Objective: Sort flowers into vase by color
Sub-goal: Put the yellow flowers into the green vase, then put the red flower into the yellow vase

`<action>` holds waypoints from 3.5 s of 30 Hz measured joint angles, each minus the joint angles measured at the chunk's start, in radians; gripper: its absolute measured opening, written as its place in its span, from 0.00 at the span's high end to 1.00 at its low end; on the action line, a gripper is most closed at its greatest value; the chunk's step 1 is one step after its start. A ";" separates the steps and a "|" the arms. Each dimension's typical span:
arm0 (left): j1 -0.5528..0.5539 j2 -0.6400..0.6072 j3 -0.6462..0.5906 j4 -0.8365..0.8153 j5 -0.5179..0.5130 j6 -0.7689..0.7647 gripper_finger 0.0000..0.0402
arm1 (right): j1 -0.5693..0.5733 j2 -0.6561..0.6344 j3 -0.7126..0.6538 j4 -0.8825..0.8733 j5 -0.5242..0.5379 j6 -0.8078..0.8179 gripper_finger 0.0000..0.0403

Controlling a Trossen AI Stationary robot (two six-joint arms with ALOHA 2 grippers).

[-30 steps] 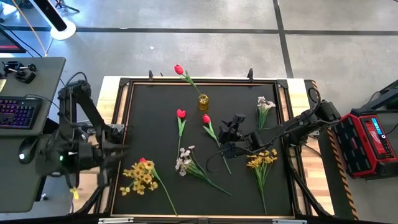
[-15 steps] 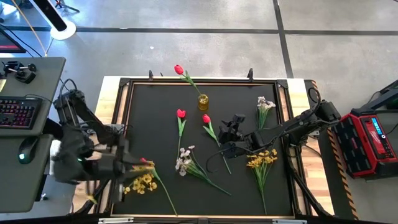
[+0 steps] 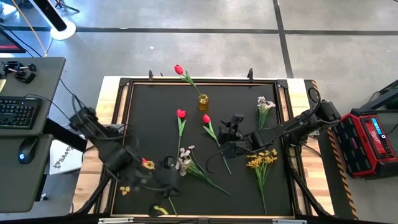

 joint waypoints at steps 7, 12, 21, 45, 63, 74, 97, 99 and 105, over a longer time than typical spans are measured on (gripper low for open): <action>0.036 0.164 0.150 -0.522 0.079 -0.389 1.00 | 0.000 0.000 0.000 0.000 0.000 0.000 0.71; 0.036 0.195 0.095 -0.594 0.200 -0.516 1.00 | 0.000 0.000 0.000 -0.001 0.000 -0.028 0.71; -0.040 0.087 -0.051 -0.628 0.222 -0.735 1.00 | 0.000 0.000 0.000 0.002 -0.004 -0.033 0.71; -0.172 -0.161 -0.235 -0.630 0.181 -1.002 1.00 | 0.000 0.000 0.000 0.029 -0.023 -0.026 0.71; -0.172 -0.161 -0.098 -0.559 -0.183 -0.705 1.00 | 0.000 0.000 0.000 0.030 -0.028 -0.026 0.71; -0.150 -0.160 -0.171 -0.419 -0.765 -0.313 1.00 | 0.002 0.000 0.000 0.028 -0.057 -0.026 0.71; 0.444 -0.355 -0.763 0.869 0.037 0.656 1.00 | 0.003 0.000 0.000 -0.129 -0.153 0.142 0.71; 0.487 -0.407 -0.836 0.943 0.005 0.646 1.00 | 0.003 0.000 0.000 -0.172 -0.155 0.213 0.71; 0.566 -0.614 -1.052 0.978 -0.294 0.560 1.00 | -0.005 0.000 0.000 -0.197 -0.306 0.418 0.71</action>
